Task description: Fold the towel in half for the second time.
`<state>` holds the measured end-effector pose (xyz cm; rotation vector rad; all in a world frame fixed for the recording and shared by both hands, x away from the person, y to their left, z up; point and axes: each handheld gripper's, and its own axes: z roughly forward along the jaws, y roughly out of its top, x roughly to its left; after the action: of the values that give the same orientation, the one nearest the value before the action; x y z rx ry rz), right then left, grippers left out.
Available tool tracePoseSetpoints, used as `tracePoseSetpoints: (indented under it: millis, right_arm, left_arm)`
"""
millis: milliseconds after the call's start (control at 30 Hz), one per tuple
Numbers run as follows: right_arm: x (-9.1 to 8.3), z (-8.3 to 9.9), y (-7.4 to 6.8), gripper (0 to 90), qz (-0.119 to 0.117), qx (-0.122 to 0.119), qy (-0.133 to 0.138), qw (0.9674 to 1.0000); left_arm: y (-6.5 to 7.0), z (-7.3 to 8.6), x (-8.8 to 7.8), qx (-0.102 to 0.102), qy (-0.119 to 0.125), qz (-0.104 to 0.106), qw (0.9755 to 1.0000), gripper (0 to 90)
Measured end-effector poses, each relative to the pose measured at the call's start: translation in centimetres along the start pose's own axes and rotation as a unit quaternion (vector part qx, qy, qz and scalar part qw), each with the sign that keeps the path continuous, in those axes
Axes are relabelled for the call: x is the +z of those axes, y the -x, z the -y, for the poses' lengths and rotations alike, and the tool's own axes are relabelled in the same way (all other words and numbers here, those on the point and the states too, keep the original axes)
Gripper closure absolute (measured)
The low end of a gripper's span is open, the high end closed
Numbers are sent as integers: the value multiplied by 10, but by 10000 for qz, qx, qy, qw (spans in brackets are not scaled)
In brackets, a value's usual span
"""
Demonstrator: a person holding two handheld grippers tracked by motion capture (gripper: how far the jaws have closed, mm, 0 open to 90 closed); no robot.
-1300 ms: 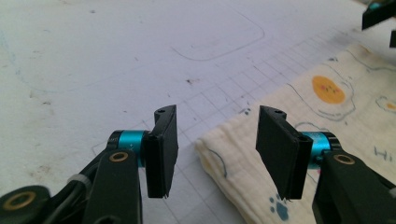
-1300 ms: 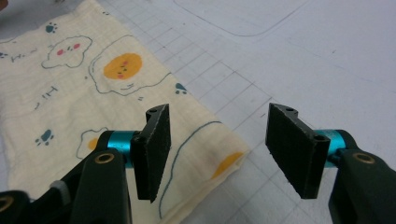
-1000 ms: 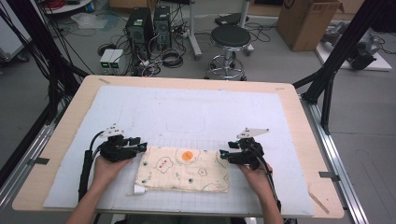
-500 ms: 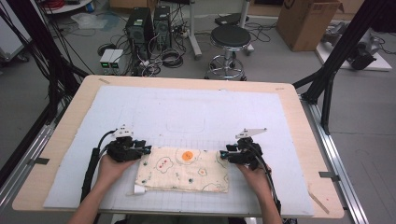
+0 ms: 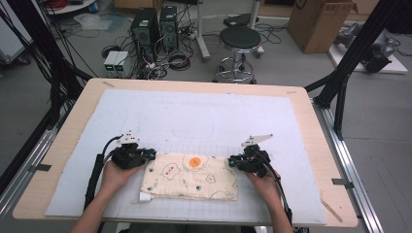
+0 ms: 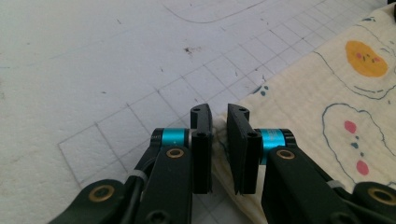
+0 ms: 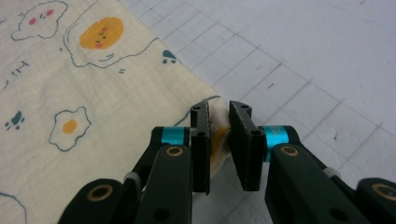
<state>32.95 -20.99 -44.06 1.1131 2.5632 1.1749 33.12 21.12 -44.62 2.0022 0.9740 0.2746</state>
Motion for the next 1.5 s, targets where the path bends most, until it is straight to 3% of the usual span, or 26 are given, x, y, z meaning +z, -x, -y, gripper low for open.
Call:
tracePoseSetpoints:
  millis: [200,433,833,1000,1300,1500]
  right_arm:
    - [-1,1,1,820,-120,69,5,9999]
    - [-6,0,-2,827,-77,0,61,10000]
    - [-13,-9,4,834,-115,54,192,9997]
    - [-12,-21,14,834,-162,173,257,9994]
    - [-8,-44,34,834,-56,361,230,9991]
    - [-6,-63,47,834,27,550,265,9981]
  left_arm:
    - [1,-1,-2,35,21,-14,10000,825]
    - [2,-2,-7,25,160,-20,9999,829]
    - [-3,-10,-10,-174,464,-42,9988,835]
    - [-12,-16,-7,-367,574,-106,9976,837]
    - [-21,-42,-1,-335,576,-247,9975,838]
    - [-31,-57,4,-482,665,-322,9961,838]
